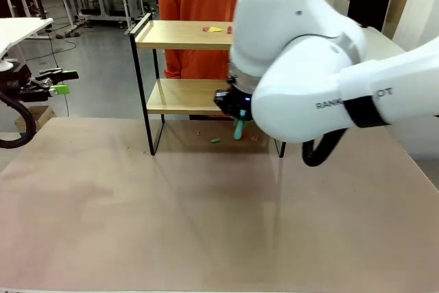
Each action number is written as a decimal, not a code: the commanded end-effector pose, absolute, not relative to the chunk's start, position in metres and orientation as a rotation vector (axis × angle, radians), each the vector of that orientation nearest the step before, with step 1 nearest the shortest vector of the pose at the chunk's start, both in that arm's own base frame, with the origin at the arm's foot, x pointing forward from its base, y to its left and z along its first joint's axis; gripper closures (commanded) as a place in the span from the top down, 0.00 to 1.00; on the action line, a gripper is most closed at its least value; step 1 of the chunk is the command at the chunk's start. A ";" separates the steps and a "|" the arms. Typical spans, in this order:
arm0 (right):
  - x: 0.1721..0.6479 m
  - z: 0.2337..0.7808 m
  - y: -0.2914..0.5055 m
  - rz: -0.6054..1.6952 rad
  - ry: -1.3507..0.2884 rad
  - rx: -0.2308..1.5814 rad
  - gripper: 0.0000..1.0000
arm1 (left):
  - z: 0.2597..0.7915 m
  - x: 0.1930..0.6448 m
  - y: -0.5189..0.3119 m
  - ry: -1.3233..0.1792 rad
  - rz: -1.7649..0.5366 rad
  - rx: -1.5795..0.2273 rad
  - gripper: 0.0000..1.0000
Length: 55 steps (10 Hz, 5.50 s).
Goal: Clean the shelf.
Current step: Clean the specific section of the Shelf indicated by the human with the Duster.
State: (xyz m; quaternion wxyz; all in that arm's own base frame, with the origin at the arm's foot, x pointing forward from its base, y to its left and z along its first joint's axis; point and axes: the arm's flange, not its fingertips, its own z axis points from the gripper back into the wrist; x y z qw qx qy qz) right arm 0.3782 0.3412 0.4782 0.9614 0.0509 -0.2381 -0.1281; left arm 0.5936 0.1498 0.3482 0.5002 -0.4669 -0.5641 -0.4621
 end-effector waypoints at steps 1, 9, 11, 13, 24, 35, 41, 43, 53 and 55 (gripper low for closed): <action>0.368 0.484 0.301 -0.255 -0.451 0.047 0.13 | 0.352 0.592 0.149 -1.364 -1.124 -1.128 1.00; 0.357 0.492 0.278 -0.267 -0.490 -0.048 0.13 | 0.352 0.592 0.149 -1.364 -1.124 -1.128 1.00; 0.340 0.501 0.275 -0.171 -0.546 0.007 0.13 | 0.352 0.592 0.149 -1.364 -1.124 -1.128 1.00; 0.324 0.510 0.265 0.005 -0.562 0.129 0.13 | 0.352 0.592 0.149 -1.364 -1.124 -1.128 1.00; 0.221 0.542 0.166 0.865 -0.342 0.234 0.13 | 0.352 0.592 0.149 -1.364 -1.124 -1.128 1.00; 0.176 0.543 0.099 0.870 0.031 0.141 0.13 | 0.352 0.592 0.149 -1.364 -1.124 -1.128 1.00; 0.176 0.543 0.099 0.870 0.031 0.141 0.13 | 0.352 0.592 0.149 -1.364 -1.124 -1.128 1.00; 0.176 0.543 0.099 0.870 0.031 0.141 0.13 | 0.352 0.592 0.149 -1.364 -1.124 -1.128 1.00; 0.176 0.543 0.099 0.870 0.031 0.141 0.13 | 0.352 0.592 0.149 -1.364 -1.124 -1.128 1.00; 0.176 0.543 0.099 0.870 0.031 0.141 0.13 | 0.352 0.592 0.149 -1.364 -1.124 -1.128 1.00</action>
